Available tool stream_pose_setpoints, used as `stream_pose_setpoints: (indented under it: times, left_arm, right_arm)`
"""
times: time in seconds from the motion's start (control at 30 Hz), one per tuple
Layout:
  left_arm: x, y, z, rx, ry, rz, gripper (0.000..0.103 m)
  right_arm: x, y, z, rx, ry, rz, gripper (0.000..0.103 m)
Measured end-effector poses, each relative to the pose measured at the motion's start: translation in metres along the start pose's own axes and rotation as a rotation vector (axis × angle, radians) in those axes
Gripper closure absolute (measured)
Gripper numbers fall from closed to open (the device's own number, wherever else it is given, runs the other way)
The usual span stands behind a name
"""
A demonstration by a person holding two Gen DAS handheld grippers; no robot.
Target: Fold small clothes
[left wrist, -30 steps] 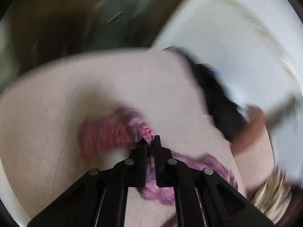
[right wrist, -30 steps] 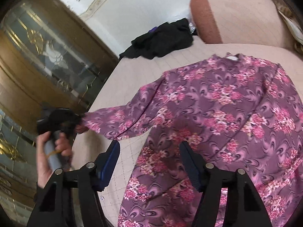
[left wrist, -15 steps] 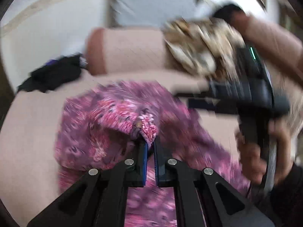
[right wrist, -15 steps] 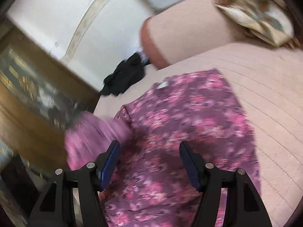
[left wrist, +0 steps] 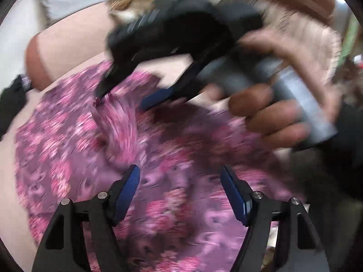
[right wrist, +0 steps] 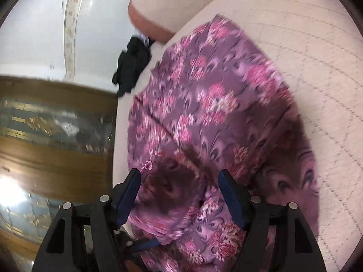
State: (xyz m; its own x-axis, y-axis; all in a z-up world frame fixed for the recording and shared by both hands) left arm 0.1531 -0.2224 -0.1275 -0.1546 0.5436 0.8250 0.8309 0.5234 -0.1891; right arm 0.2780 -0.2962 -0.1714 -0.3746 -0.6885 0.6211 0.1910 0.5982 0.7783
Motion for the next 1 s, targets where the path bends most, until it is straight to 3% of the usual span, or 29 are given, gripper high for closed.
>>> stream_pose_setpoints:
  times: [0.03, 0.2, 0.37, 0.5, 0.53, 0.6, 0.67, 0.73, 0.8, 0.9, 0.97, 1.0]
  left_arm:
    - [0.008, 0.000, -0.004, 0.012, -0.025, 0.026, 0.024]
    - [0.020, 0.027, -0.012, 0.052, -0.028, 0.027, 0.024]
    - [0.045, 0.101, -0.022, 0.292, -0.065, 0.015, 0.024]
    - [0.057, 0.186, -0.019, 0.564, -0.116, -0.074, 0.022]
    - [0.057, 0.209, -0.011, 0.664, -0.110, -0.103, 0.022]
    - [0.053, 0.239, 0.004, 0.790, -0.096, -0.160, 0.022]
    - [0.049, 0.265, 0.022, 0.870, -0.064, -0.281, 0.022]
    - [0.049, 0.278, 0.033, 0.898, -0.041, -0.354, 0.022]
    - [0.048, 0.285, 0.043, 0.945, -0.019, -0.361, 0.022]
    - [0.041, 0.290, 0.053, 0.996, 0.012, -0.349, 0.022]
    - [0.034, 0.294, 0.060, 1.013, 0.038, -0.351, 0.022]
    - [0.032, 0.295, 0.062, 1.016, 0.050, -0.354, 0.022]
  right_arm:
    - [-0.001, 0.002, 0.001, 0.018, 0.005, 0.009, 0.027]
    - [0.007, 0.008, -0.005, 0.082, -0.005, 0.042, 0.024]
    - [-0.003, 0.005, 0.007, 0.093, 0.067, 0.042, 0.022]
    - [-0.005, 0.009, 0.020, 0.086, 0.118, 0.070, 0.023]
    - [-0.007, 0.012, 0.023, 0.104, 0.128, 0.077, 0.028]
    - [-0.013, 0.009, 0.027, 0.141, 0.149, 0.145, 0.054]
    - [-0.018, -0.005, 0.033, 0.100, 0.188, 0.178, 0.099]
    - [-0.010, -0.010, 0.034, 0.093, 0.197, 0.213, 0.099]
    - [0.007, 0.008, 0.033, 0.164, 0.187, 0.211, 0.099]
    - [0.022, 0.015, 0.041, 0.338, 0.220, 0.344, 0.099]
    - [0.011, -0.014, 0.057, 0.394, 0.327, 0.455, 0.078]
    - [0.008, -0.027, 0.059, 0.371, 0.350, 0.479, 0.076]
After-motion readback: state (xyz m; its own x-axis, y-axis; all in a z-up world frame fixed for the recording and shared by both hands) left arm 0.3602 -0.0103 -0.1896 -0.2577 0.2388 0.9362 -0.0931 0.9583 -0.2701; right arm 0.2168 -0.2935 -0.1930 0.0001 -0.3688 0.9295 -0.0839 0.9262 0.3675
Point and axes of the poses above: each gripper's, at about its wrist camera, not at the fingertips, and x roughly against the way its jaws point, y to its left, z to its underside, the point moved 10 cm from there along -x, roughly the way its jaws point, and after that the axes turned 6 degrees about x, right-handed, at the moved point
